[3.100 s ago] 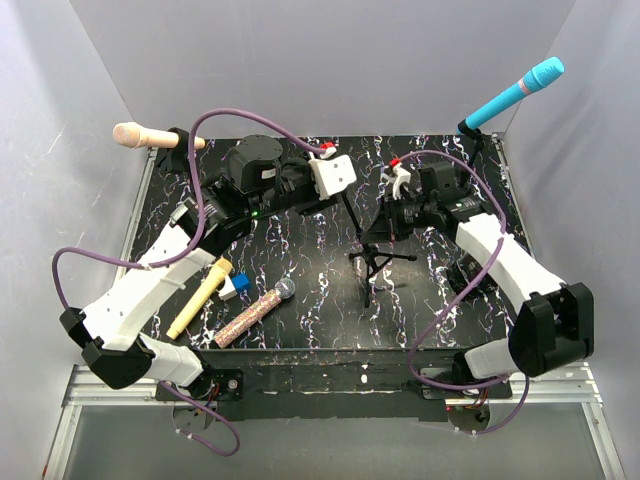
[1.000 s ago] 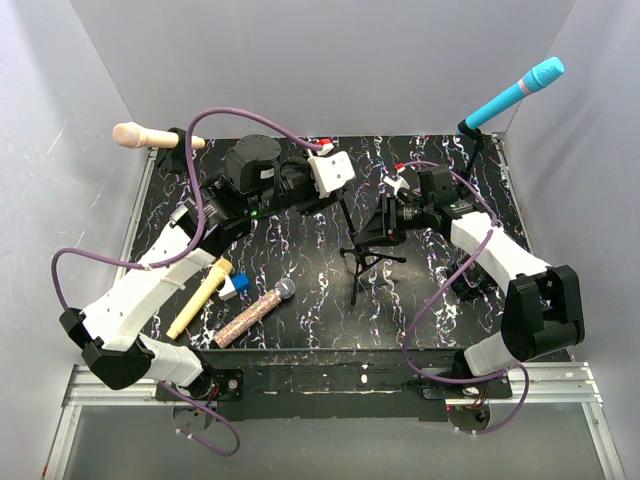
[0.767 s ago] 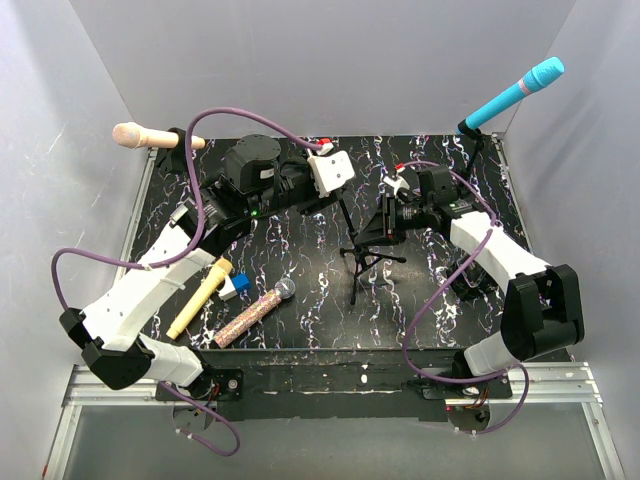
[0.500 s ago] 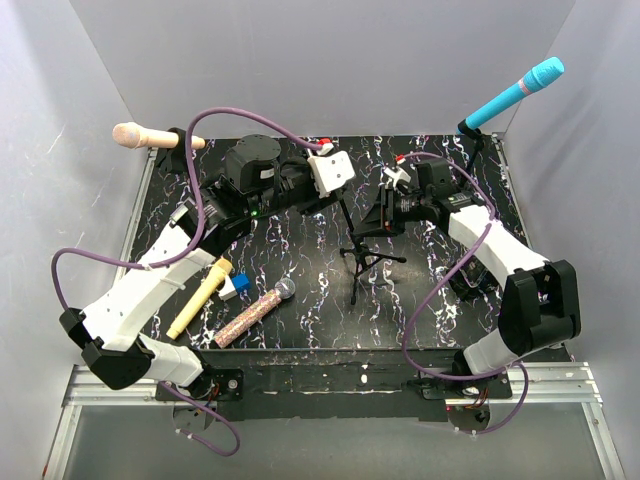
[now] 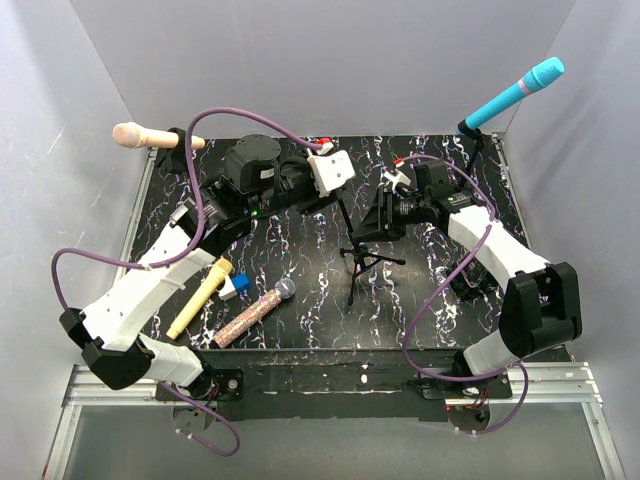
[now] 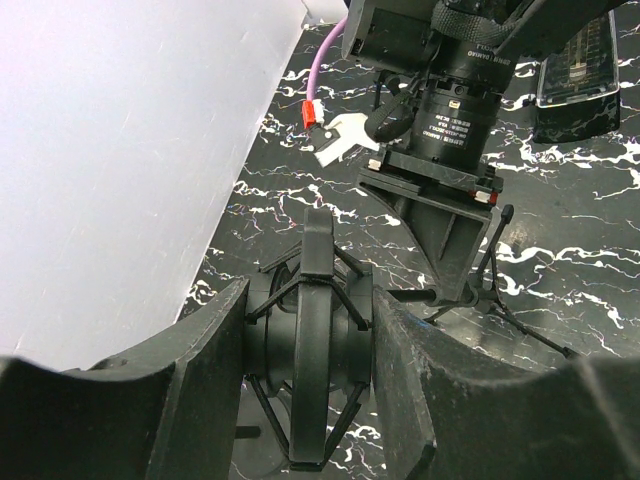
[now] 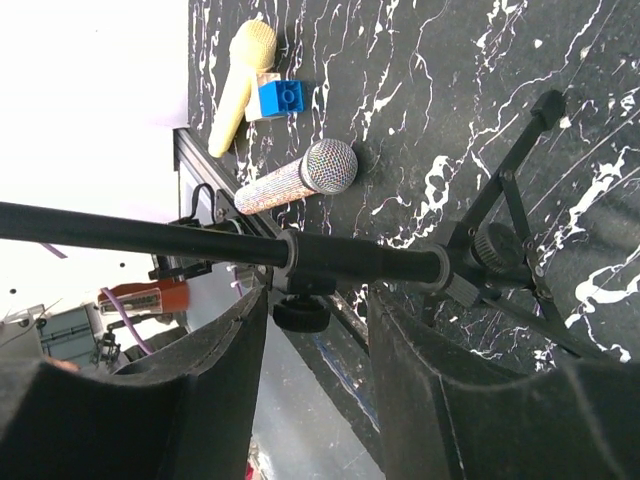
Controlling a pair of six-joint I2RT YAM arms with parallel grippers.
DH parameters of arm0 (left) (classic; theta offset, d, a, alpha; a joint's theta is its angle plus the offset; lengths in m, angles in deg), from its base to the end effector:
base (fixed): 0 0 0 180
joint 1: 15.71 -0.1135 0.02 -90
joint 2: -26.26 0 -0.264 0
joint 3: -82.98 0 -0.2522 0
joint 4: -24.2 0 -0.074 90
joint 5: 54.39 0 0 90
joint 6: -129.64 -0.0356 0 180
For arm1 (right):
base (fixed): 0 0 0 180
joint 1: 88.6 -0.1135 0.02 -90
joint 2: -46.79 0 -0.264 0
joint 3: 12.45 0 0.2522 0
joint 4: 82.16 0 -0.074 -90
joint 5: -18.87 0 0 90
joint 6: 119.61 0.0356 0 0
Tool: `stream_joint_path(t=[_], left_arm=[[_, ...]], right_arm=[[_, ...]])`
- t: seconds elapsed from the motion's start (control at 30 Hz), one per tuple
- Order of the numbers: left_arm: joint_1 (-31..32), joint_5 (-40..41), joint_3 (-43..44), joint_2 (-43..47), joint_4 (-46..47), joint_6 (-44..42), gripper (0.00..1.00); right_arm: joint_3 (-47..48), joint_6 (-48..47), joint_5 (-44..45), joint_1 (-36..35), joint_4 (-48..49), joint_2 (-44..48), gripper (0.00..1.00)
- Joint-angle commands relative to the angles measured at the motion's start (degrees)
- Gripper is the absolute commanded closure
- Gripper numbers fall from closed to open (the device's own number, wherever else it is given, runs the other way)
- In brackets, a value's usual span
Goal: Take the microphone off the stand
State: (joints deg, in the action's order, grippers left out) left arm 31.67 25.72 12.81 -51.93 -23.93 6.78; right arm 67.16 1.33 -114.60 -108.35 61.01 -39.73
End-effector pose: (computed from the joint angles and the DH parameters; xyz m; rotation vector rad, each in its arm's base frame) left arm 0.1887 -0.2141 0.4733 1.2931 1.3476 -0.3359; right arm 0.2990 0.1334 0.2776 -0.1734 2.4372 1.3082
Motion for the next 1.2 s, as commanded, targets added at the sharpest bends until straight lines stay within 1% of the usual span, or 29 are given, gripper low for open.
stream_joint_path(t=[0.0,0.33,0.47,0.57,0.63,0.67,0.73,0.77,0.93,0.97,1.1,1.17], left_arm=[[0.2,-0.6,1.6,0.9,1.8,1.4,1.00],[0.2,-0.7,1.7,0.6,2.1,1.7,1.00],[0.2,-0.6,1.8,0.5,2.1,1.7,1.00],[0.2,-0.5,1.8,0.7,2.1,1.7,1.00],[0.2,-0.5,1.9,0.7,2.1,1.7,1.00],[0.2,-0.5,1.8,0.7,2.1,1.5,1.00],[0.3,-0.4,1.9,0.7,2.1,1.5,1.00],[0.2,-0.4,1.9,0.7,2.1,1.5,1.00],[0.2,-0.7,1.8,0.7,2.4,1.7,1.00],[0.2,-0.7,1.8,0.7,2.5,1.8,1.00],[0.2,-0.7,1.9,0.8,2.4,1.9,1.00],[0.2,-0.7,1.8,0.8,2.4,2.1,1.00]], right_arm=[[-0.1,-1.1,-1.4,-0.3,-1.6,2.9,0.49],[-0.1,-1.1,-3.7,-0.9,-0.7,1.3,0.54],[0.3,-1.1,-3.4,-1.8,-0.3,0.4,0.61],[0.9,-2.0,-2.9,-2.4,-0.9,0.1,0.65],[1.1,-2.6,-2.5,-2.8,-1.4,0.1,0.70],[1.2,-2.6,-2.2,-3.0,-1.5,0.3,0.68],[1.3,-2.9,-1.4,-3.0,-2.1,0.6,0.61],[1.3,-3.2,-1.2,-3.0,-2.3,0.7,0.59],[0.9,-3.4,-0.4,-3.3,-2.9,0.8,0.57],[0.9,-3.4,-0.3,-3.5,-2.9,0.8,0.59],[0.4,-3.6,1.3,-3.5,-2.5,1.3,0.71],[0.1,-3.6,2.9,-3.5,-2.3,1.7,0.75]])
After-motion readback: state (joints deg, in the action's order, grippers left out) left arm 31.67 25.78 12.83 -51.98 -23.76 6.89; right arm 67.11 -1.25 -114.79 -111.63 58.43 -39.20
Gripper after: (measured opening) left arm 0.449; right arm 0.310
